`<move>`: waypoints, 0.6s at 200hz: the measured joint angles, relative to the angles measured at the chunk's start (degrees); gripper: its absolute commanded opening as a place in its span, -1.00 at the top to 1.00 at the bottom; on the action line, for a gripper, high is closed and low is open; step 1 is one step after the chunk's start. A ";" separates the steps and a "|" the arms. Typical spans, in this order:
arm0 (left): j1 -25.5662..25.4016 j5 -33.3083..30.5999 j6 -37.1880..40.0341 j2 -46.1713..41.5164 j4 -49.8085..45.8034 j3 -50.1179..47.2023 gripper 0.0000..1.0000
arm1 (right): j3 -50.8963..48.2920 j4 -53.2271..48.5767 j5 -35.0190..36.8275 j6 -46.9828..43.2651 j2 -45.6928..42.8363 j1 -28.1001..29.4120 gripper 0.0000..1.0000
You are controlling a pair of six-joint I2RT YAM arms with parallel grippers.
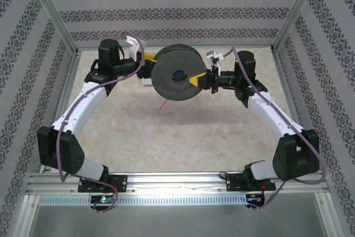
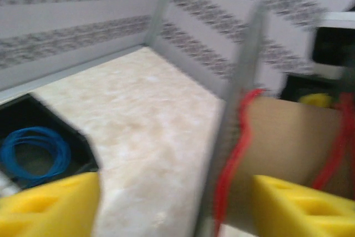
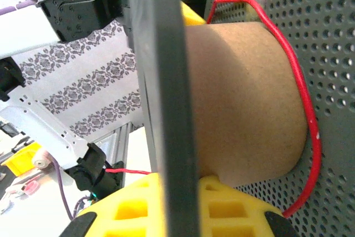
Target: Wrap the cables
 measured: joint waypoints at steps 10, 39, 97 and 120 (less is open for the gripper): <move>-0.02 -4.94 1.90 -0.26 -3.67 1.05 -1.00 | -0.66 -0.15 0.35 0.28 -0.59 0.04 1.00; -0.04 -21.09 6.29 -2.23 -12.57 3.89 -0.99 | -3.98 -0.20 2.67 3.69 -2.45 -0.04 1.00; -0.04 -42.60 11.13 -11.74 -15.17 1.09 -0.99 | -16.31 4.17 6.67 18.75 -2.58 3.04 1.00; -0.04 -44.68 11.23 -12.72 -15.02 -1.42 -0.99 | -21.31 10.23 7.87 26.43 1.16 5.95 1.00</move>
